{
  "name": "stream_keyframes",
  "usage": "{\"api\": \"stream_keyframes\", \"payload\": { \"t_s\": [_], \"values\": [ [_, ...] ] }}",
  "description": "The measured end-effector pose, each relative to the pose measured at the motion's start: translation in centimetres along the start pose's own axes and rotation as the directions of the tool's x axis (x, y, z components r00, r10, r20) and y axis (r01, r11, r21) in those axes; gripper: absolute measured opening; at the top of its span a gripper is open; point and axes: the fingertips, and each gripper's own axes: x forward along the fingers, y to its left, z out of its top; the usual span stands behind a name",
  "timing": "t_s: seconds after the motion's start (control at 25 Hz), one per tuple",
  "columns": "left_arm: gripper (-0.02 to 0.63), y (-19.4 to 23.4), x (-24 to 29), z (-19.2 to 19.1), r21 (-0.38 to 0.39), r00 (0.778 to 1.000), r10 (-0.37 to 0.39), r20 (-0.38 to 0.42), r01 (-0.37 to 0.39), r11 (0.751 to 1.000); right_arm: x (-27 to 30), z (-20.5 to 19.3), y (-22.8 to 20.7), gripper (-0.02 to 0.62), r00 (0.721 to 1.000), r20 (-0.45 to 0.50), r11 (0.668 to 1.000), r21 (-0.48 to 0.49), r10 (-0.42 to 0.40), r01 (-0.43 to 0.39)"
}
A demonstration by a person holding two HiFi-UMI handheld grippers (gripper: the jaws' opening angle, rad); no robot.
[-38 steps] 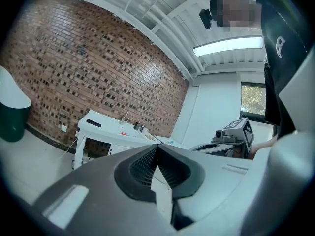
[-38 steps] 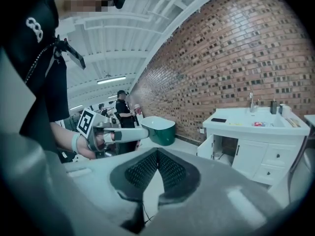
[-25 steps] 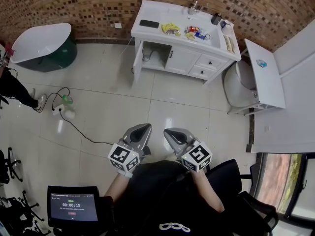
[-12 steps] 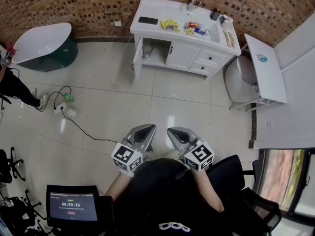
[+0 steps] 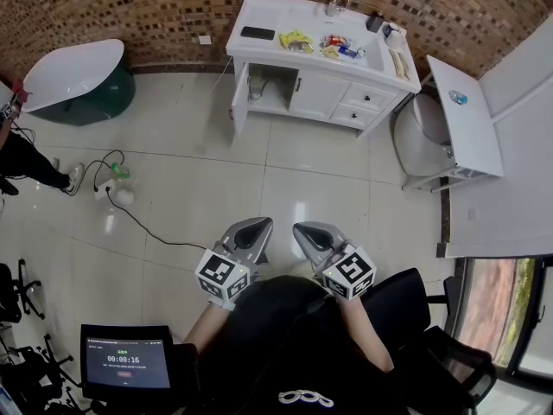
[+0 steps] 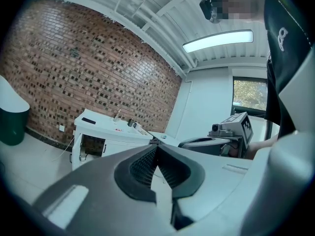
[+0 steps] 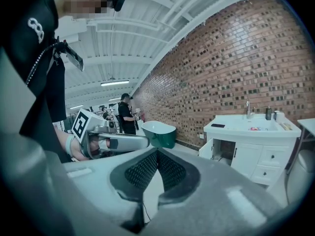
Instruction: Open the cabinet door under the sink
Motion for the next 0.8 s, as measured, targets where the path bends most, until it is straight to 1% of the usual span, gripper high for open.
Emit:
{"api": "stream_keyframes", "payload": {
  "t_s": [0.16,0.8],
  "values": [
    [0.015,-0.22,-0.06,-0.2,0.001,1.0,-0.006,-0.008,0.006,1.0,-0.05,-0.14,0.1,-0.011,1.0,0.004,1.0,-0.018,-0.003,0.003],
    [0.015,-0.63,0.18,-0.68,0.002,1.0,-0.014,-0.024,0.014,1.0,-0.04,-0.48,0.46,-0.011,1.0,-0.009,0.999,-0.037,0.005,-0.005]
  ]
}}
